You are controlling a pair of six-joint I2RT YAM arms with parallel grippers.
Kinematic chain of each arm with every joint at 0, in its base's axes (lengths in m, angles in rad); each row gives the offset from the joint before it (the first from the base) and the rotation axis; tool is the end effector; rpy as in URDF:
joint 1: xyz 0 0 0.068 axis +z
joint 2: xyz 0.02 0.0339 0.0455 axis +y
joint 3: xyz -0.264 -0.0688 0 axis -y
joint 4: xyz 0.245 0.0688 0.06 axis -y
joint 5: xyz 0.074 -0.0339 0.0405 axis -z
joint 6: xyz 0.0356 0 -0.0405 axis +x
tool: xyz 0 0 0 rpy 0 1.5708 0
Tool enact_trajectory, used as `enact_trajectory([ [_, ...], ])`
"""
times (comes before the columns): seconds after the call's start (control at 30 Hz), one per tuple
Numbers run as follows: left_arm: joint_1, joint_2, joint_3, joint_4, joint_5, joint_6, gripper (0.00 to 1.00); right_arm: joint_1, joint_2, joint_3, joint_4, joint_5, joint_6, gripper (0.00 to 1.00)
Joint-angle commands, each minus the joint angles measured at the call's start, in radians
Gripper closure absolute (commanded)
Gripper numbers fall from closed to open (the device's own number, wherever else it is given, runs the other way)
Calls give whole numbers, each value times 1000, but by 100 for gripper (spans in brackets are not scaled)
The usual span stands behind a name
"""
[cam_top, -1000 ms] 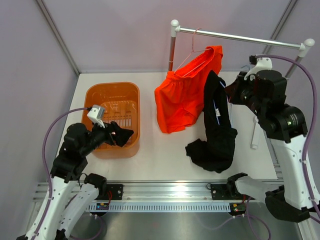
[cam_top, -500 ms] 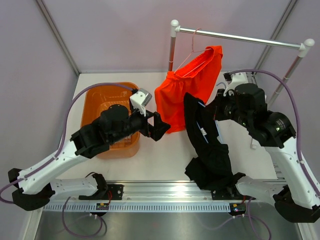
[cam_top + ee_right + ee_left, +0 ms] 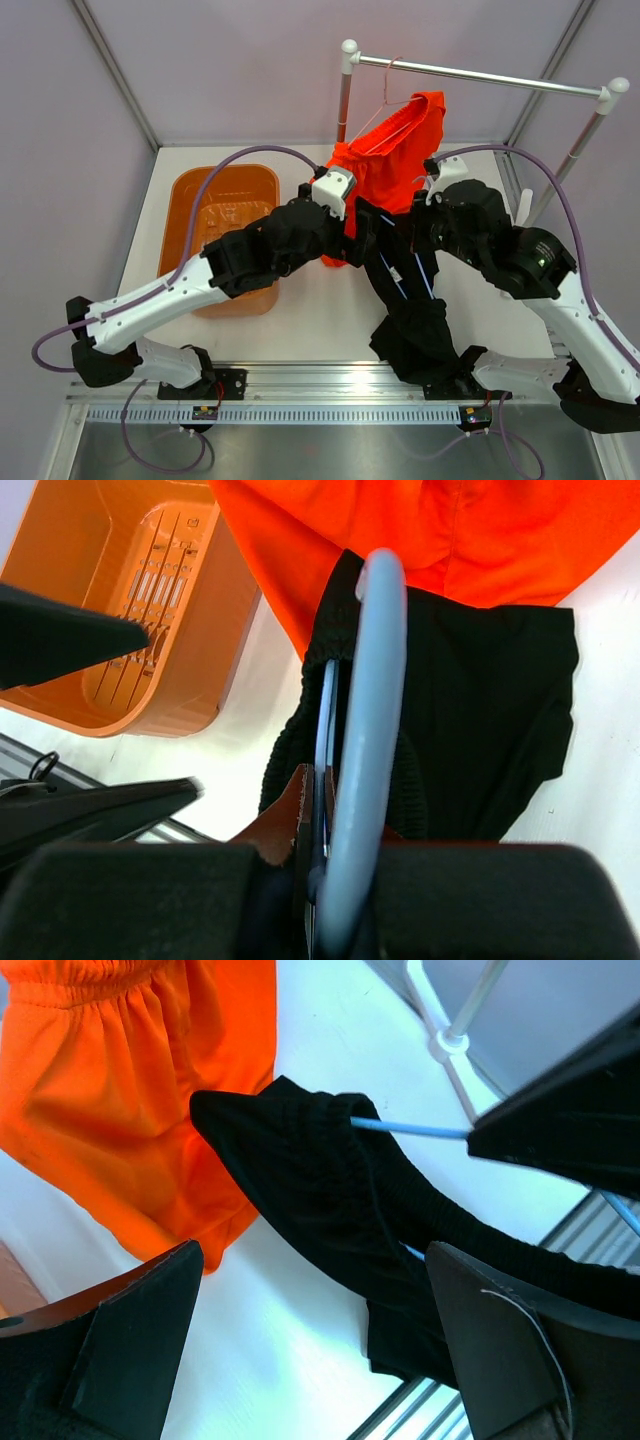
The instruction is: Remove the shorts from the hanger
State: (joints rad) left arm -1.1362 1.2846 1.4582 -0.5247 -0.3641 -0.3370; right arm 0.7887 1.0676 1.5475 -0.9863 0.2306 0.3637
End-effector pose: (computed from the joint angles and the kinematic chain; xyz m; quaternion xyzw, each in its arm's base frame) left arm 0.1282 -0.2460 0.4313 0.2181 0.7830 -0.2685 0.5169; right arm 0.1308 0.1201 0.4584 -0.1235 0.8490 0.1915 0.4767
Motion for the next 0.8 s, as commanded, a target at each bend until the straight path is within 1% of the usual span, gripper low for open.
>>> enact_trajectory([
  [0.0, -8, 54, 77, 35, -81, -5, 1, 40, -1, 25, 21, 59, 37, 100],
  [0.23, -30, 136, 120, 43, -79, -11, 3, 69, 28, 51, -2, 101, 40, 100],
  [0.33, -30, 160, 120, 40, -75, -17, 5, 70, 28, 52, 1, 107, 40, 100],
  [0.5, -30, 170, 79, 49, -68, -34, 7, 72, 28, 63, -3, 111, 40, 100],
  [0.6, -30, 174, 62, 48, -93, -39, 12, 73, 26, 74, -3, 107, 41, 100],
  [0.73, -30, 188, 62, 51, -96, -39, 20, 76, 25, 88, -8, 104, 41, 100],
  [0.77, -30, 199, 65, 51, -99, -39, 23, 76, 25, 89, -14, 105, 41, 100],
])
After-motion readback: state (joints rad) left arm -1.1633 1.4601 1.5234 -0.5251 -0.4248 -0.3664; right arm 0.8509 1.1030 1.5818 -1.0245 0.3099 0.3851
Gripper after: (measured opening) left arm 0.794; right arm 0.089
